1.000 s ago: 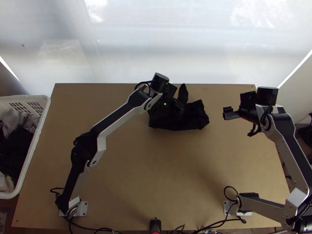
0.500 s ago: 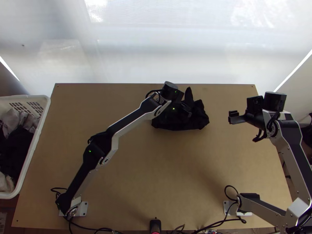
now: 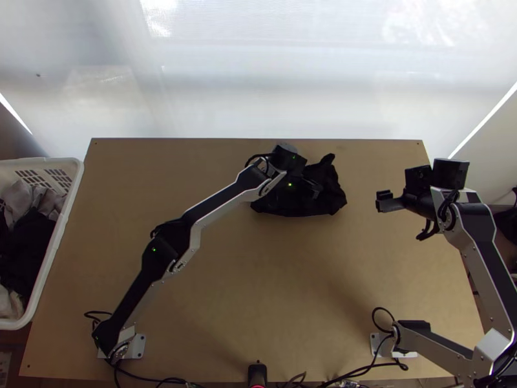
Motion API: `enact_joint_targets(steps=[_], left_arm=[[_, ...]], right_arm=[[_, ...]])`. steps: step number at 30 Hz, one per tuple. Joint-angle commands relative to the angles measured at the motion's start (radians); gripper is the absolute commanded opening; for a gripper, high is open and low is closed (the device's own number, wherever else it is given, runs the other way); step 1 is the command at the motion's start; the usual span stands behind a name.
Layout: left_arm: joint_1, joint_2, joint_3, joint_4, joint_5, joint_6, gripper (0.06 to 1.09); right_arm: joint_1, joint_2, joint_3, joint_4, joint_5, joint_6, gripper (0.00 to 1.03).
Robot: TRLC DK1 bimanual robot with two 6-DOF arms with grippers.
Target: Fold the t-shirt
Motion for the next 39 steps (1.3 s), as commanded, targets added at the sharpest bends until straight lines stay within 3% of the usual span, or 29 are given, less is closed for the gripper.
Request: enact_joint_targets(steps=[1, 8, 13, 20, 28, 33, 39], left_arm=[[0.055, -0.152, 0.003, -0.085, 0.033, 0.004, 1.04], [0.250, -0.457, -0.057, -0.283, 0.058, 0.041, 1.04], [0.402, -0.638, -0.089, -0.466, 0.058, 0.122, 1.04], [0.583, -0.859, -0.263, -0.535, 0.057, 0.159, 1.04], [0.716, -1.118, -0.548, -0.543, 0.057, 0.159, 1.04], [0.732, -1.184, -0.611, -0.550, 0.057, 0.169, 1.04], [0.732, -1.179, -0.597, -0.549, 0.058, 0.174, 1.04]], right_arm=[[0.007, 0.016, -0.017, 0.009, 0.001, -0.007, 0.98], [0.048, 0.071, 0.029, 0.034, -0.011, -0.025, 0.98], [0.210, 0.214, 0.158, 0.051, -0.026, -0.024, 0.98], [0.372, 0.541, 0.376, 0.077, -0.071, -0.044, 0.98], [0.383, 0.723, 0.517, 0.094, -0.071, -0.029, 0.98], [0.354, 0.719, 0.421, 0.106, -0.071, -0.035, 0.98], [0.279, 0.568, 0.270, 0.112, -0.071, -0.030, 0.98]])
